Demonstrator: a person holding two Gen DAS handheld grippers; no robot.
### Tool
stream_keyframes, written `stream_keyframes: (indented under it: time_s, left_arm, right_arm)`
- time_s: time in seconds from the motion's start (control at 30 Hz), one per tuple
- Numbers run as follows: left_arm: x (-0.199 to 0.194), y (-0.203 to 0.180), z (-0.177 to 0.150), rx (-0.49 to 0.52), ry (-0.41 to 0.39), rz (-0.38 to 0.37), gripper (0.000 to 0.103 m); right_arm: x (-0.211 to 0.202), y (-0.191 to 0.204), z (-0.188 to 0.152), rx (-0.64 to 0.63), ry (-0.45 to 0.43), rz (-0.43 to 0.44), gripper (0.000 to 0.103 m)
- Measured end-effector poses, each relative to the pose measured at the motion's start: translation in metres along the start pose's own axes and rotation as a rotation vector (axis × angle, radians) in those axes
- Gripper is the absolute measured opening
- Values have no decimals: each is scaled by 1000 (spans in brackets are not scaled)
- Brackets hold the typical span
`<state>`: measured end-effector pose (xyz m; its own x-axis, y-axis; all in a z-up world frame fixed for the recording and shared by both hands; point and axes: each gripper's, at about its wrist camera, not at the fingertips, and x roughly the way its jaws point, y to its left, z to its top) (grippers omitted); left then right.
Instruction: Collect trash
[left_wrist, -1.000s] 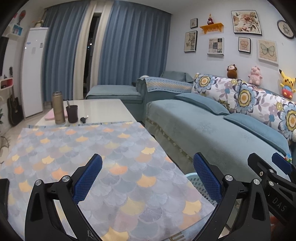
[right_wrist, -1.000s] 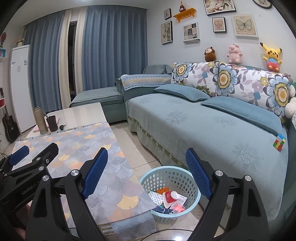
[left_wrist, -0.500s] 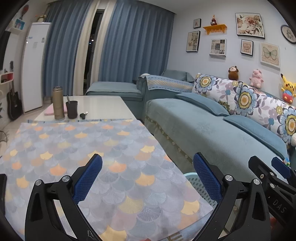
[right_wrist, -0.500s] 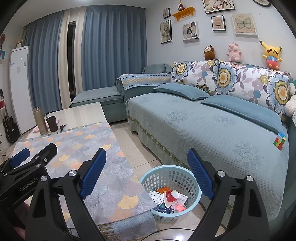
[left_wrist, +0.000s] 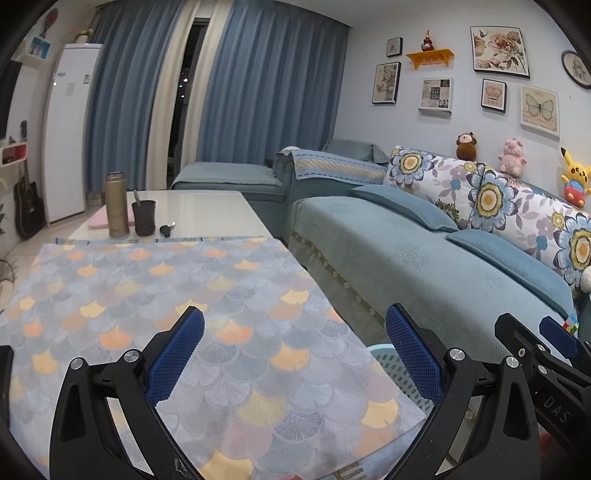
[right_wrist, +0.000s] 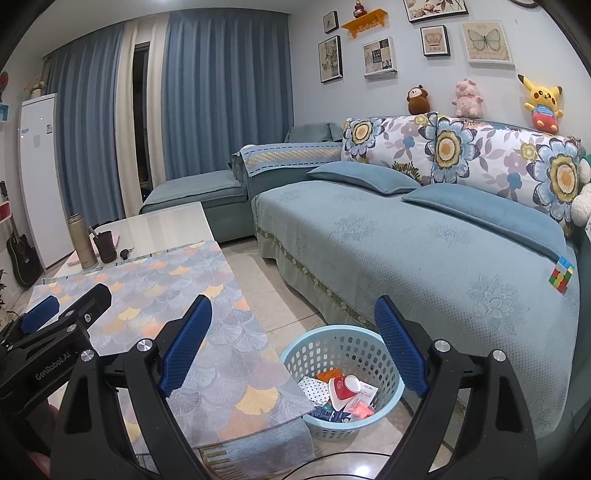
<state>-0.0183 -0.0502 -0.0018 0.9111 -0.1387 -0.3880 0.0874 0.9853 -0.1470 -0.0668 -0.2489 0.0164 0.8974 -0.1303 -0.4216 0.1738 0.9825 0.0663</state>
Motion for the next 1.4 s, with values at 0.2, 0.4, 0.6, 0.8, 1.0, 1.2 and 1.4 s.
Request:
stream_keyframes:
  time_s: [0.2,0.4,0.6,0.8,1.0,1.2,1.4]
  left_arm:
    - [-1,0,0,-3,-1,3,95]
    - [-1,0,0,0,-1,4,95]
    - [-1,-1,-2,2,-3,18,95]
    - [-3,-5,-5,8,-5,31,95]
    - [-5,-6,-3,21,-15,47,95]
    - [-8,-5,-1,31,-31,79,95]
    - [-8,-4,3,42,-36,79,95]
  right_arm:
    - [1,-2,-2,6,6,5,85]
    - [3,-5,-1,19,14,10,85]
    - [4,-7,-1,24,18,16,85]
    - [4,-8,-2,31,23,19,85]
    - [6,-8,-1,27,28,12,85]
    - [6,-7,-2,27,27,10,88]
    - [7,-5,-3,16,31,-2,90]
